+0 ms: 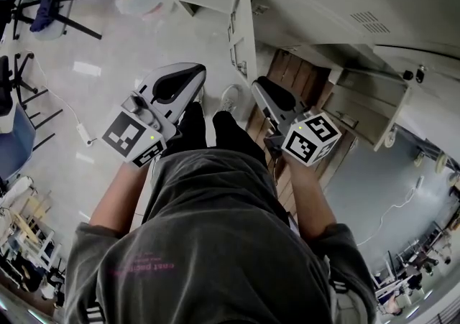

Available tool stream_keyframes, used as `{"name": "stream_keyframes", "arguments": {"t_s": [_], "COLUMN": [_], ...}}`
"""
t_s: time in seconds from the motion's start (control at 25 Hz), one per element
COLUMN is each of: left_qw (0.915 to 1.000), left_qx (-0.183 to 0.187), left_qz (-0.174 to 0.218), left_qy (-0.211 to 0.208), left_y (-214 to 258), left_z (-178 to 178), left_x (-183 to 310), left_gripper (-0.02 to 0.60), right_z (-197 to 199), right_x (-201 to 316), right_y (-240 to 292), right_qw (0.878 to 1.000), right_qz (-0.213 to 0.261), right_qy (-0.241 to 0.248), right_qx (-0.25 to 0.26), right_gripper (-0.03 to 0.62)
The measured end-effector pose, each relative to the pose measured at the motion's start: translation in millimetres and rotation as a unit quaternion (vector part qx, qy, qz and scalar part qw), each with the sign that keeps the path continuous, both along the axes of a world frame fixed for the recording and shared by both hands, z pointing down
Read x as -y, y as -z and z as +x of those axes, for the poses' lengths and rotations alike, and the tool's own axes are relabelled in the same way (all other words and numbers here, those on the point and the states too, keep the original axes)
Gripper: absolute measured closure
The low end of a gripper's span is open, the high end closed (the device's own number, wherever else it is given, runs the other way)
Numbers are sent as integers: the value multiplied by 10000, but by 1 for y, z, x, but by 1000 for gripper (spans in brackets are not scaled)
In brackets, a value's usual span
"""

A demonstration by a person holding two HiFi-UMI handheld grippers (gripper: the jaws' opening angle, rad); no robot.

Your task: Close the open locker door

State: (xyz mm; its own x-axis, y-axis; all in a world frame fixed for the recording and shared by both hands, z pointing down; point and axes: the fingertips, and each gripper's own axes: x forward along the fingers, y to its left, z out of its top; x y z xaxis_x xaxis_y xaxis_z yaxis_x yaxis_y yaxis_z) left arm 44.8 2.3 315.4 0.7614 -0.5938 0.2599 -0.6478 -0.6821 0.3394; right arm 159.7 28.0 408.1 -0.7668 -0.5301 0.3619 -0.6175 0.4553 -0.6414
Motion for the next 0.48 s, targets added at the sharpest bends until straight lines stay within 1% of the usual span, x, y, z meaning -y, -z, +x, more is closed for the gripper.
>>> {"name": "stream_keyframes", "arguments": {"t_s": [0.2,0.48], "left_qw": [9998,9991], "left_qx": [31,4], "left_qz": [22,-21], "left_qy": [183,425], "left_y": [2,0], "left_z": [-1,-17], "left_x": [-5,-7], "left_gripper": [574,574], "right_z": [-8,-25], "right_x": [1,0], "right_y": [0,-1], "right_qw": [9996,9989], "right_qz": [12,-12], "right_qy": [258,475], "right_qx": [67,46], "right_gripper": [508,507]}}
